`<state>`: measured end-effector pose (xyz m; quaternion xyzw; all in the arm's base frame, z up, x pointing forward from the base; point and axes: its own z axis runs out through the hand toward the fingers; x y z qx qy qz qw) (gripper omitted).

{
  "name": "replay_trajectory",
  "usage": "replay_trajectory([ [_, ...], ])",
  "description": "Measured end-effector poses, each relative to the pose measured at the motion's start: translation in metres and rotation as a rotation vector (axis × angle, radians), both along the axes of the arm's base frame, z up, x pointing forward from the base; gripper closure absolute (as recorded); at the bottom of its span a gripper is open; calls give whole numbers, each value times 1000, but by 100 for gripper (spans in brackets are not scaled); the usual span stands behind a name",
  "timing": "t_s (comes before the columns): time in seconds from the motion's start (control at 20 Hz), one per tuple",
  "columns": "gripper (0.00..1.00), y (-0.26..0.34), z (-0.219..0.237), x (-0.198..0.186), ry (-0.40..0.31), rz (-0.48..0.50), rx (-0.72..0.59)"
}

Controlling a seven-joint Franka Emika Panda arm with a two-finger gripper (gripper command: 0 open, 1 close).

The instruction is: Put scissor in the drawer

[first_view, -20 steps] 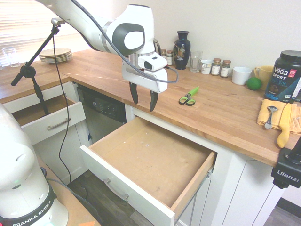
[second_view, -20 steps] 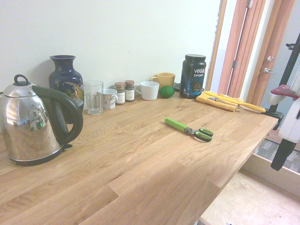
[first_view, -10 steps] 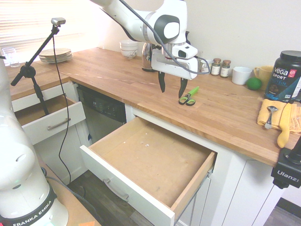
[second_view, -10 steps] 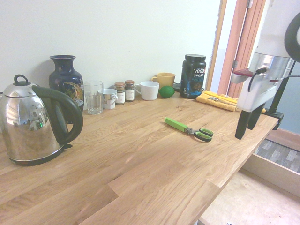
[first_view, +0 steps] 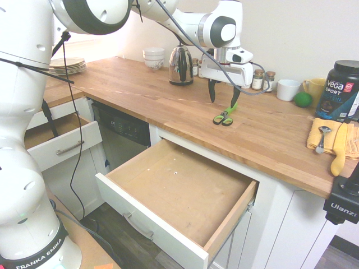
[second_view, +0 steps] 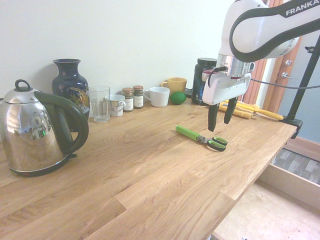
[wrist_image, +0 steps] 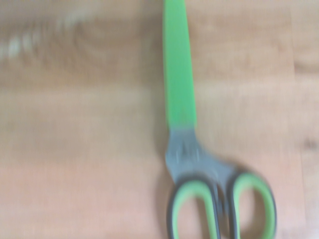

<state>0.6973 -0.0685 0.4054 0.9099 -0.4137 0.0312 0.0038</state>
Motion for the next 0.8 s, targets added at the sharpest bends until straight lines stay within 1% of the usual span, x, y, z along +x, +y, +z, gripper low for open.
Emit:
replay_trajectory([
  [0.2,0,6,1,26,1,1,-3],
  [0.4,0,9,-17,42,18,-2,0],
  [0.8,0,10,-47,54,51,-7,0],
])
